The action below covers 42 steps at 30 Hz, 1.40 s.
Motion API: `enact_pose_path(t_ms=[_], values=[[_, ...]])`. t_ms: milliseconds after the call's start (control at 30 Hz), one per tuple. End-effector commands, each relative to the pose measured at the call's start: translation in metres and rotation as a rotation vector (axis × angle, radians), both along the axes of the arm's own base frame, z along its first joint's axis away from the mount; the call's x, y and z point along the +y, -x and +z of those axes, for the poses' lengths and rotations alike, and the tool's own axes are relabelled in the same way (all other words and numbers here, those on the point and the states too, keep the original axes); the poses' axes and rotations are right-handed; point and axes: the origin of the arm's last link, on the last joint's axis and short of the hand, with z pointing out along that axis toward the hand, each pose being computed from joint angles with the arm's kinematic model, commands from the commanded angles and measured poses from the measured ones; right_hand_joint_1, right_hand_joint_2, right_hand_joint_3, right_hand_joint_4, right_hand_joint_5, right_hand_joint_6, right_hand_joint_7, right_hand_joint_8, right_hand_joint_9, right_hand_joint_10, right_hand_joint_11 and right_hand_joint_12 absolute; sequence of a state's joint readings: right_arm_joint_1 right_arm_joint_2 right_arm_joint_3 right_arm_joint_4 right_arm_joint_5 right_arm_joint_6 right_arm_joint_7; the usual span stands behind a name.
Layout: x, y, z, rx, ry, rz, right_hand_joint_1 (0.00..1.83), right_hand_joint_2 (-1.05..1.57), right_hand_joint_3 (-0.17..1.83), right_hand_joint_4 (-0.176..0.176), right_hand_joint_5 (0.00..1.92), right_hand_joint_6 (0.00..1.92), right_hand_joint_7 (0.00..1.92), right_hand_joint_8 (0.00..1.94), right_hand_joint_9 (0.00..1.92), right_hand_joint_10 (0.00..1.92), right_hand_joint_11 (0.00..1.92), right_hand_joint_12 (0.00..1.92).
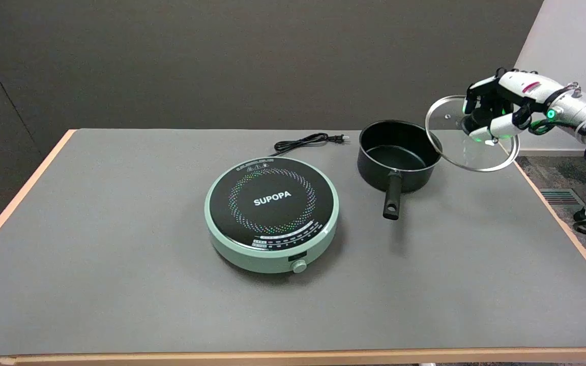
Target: Place the pot lid onto the pot.
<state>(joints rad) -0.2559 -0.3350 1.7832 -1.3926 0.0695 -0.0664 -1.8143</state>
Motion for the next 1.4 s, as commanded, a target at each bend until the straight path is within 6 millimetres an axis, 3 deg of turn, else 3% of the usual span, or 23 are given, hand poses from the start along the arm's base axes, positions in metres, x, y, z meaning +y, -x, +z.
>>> enact_pose_path(t_ms=[33, 267, 300, 333, 500, 767, 800, 833, 1000, 1100, 1400], values=[[-0.007, -0.024, 0.003, -0.122, -0.010, 0.096, 1.36, 0.94, 0.37, 0.176, 0.70, 1.08, 0.94, 1.15, 0.88, 1.30, 0.67, 1.83], [-0.009, -0.030, -0.002, -0.140, 0.001, 0.100, 1.36, 0.94, 0.37, 0.176, 0.71, 1.07, 0.94, 1.15, 0.88, 1.30, 0.66, 1.85], [-0.009, -0.030, -0.002, -0.144, 0.007, 0.096, 1.26, 1.02, 0.27, 0.045, 0.73, 1.27, 0.97, 1.06, 0.88, 1.26, 0.67, 1.85], [-0.009, -0.029, -0.003, -0.148, 0.008, 0.095, 1.20, 1.07, 0.22, -0.035, 0.74, 1.39, 1.00, 1.00, 0.89, 1.24, 0.68, 1.85], [-0.009, -0.024, -0.003, -0.193, 0.022, 0.087, 1.20, 1.07, 0.23, -0.043, 0.74, 1.40, 0.99, 1.02, 0.90, 1.25, 0.69, 1.86], [-0.009, -0.028, -0.004, -0.202, 0.020, 0.104, 1.20, 1.08, 0.21, -0.041, 0.73, 1.40, 0.99, 1.01, 0.90, 1.25, 0.70, 1.87], [-0.010, -0.030, -0.005, -0.198, 0.017, 0.108, 1.25, 1.03, 0.26, 0.031, 0.73, 1.29, 0.97, 1.06, 0.89, 1.27, 0.69, 1.86], [-0.011, -0.031, -0.006, -0.195, 0.014, 0.108, 1.36, 0.94, 0.37, 0.176, 0.71, 1.06, 0.94, 1.14, 0.88, 1.29, 0.67, 1.84], [-0.029, -0.043, -0.022, -0.194, -0.038, 0.137, 1.36, 0.94, 0.37, 0.176, 0.71, 1.07, 0.94, 1.15, 0.88, 1.29, 0.67, 1.83], [-0.041, -0.035, -0.034, -0.187, -0.070, 0.100, 1.36, 0.94, 0.37, 0.176, 0.71, 1.07, 0.94, 1.14, 0.88, 1.29, 0.67, 1.83], [-0.063, -0.043, -0.058, -0.181, -0.133, 0.116, 1.36, 0.94, 0.37, 0.176, 0.71, 1.07, 0.94, 1.15, 0.87, 1.29, 0.67, 1.83]])
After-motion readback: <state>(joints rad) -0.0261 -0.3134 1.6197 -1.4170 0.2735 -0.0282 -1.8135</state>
